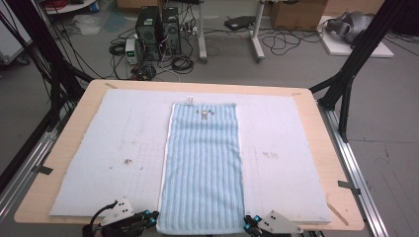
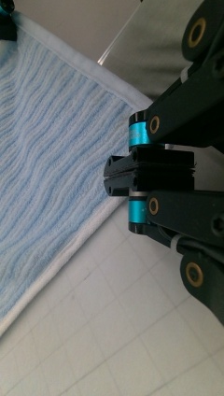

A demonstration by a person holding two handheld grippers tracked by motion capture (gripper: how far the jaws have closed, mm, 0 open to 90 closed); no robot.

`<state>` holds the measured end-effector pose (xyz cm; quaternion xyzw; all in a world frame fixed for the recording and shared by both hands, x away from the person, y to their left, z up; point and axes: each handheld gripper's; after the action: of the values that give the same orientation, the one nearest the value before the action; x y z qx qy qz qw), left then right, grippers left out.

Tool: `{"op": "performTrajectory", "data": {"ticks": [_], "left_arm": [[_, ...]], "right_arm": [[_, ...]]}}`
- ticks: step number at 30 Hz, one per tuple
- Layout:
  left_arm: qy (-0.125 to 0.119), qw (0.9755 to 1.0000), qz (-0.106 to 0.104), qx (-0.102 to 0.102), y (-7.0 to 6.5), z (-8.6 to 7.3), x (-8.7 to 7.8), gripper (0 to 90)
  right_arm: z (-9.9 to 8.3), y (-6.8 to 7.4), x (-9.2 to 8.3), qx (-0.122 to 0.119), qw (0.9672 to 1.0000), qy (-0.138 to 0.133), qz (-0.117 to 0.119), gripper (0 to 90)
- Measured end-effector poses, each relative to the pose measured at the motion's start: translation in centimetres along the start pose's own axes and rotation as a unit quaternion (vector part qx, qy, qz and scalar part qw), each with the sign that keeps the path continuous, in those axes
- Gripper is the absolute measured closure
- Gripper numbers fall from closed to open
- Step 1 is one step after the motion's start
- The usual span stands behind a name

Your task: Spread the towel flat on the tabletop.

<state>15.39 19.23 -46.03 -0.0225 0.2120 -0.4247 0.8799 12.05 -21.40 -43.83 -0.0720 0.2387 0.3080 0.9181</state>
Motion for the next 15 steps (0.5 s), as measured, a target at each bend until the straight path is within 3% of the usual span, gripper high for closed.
{"op": "performTrajectory", "data": {"ticks": [1, 3, 5, 11, 15], "left_arm": [[-0.009, 0.9999, 0.001, -0.006, 0.1, 0.2, 0.0, 84.7], [-0.014, 0.9997, 0.012, -0.017, 0.5, 0.7, 0.2, 65.2], [-0.022, 0.9993, 0.025, -0.019, 1.0, 1.5, 0.5, 56.9], [-0.039, 0.9979, 0.047, -0.018, 2.6, 4.1, 2.1, 53.5], [-0.027, 0.9968, 0.066, -0.037, 4.3, 5.0, 4.4, 52.9]], "right_arm": [[0.0, 0.0, -0.1, 0.002, 1.0, -0.002, -0.002, 77.7], [0.2, -0.5, -0.2, 0.014, 0.9997, -0.016, -0.011, 67.4], [0.6, -1.2, 0.0, 0.032, 0.9988, -0.03, -0.02, 65.4], [2.4, -3.1, 2.9, 0.036, 0.9981, -0.029, -0.04, 65.6], [3.3, -4.2, 5.3, 0.046, 0.9976, -0.018, -0.048, 60.6]]}}
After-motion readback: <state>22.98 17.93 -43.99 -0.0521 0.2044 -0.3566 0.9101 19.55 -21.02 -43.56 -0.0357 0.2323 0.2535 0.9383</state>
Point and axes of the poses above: each handheld gripper's, and its own axes: x roughly forward along the jaws, z roughly out of its top, y roughly to its left, and after that the axes turned 11 degrees about -y, right-handed
